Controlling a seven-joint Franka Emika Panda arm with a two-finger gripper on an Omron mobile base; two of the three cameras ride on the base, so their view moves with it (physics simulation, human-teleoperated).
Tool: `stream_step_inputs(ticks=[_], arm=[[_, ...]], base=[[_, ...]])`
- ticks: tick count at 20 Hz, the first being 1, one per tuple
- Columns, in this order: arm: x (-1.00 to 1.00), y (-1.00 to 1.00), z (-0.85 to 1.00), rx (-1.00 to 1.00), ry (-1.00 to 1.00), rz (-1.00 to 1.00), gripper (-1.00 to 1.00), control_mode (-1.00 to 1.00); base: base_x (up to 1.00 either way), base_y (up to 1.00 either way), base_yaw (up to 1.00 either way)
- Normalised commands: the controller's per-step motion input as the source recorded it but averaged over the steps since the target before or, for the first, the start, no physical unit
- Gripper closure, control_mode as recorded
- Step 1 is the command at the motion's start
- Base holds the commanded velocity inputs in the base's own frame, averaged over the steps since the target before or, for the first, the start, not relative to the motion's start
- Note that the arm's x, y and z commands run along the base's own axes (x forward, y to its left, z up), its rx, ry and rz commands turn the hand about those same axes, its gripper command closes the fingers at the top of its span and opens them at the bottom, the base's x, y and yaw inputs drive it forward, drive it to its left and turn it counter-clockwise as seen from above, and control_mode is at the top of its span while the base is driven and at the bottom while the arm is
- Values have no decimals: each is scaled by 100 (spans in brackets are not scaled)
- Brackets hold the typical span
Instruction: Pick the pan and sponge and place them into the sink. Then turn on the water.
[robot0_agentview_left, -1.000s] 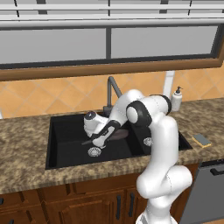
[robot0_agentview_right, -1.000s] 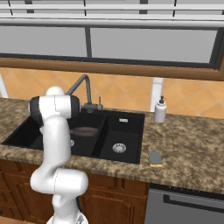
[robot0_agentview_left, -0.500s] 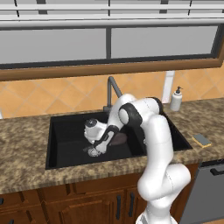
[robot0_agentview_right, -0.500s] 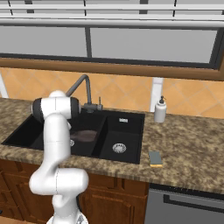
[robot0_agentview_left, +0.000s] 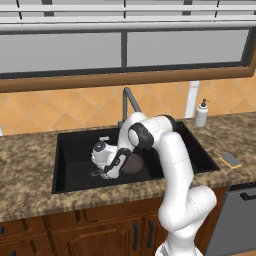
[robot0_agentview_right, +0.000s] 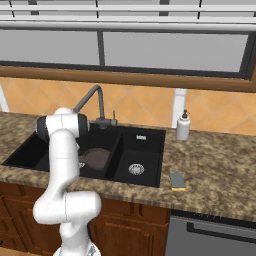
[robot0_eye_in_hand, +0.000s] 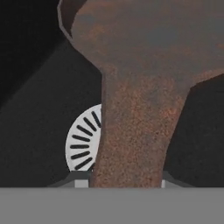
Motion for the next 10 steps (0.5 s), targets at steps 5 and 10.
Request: stream_step_inputs(ticks=[5,10], arm=[[-2,-4,-8,2,-17,0,-100,-100],[-12,-16,3,7,-21,0,-100,-100]], base=[[0,0,0],[0,0,0]])
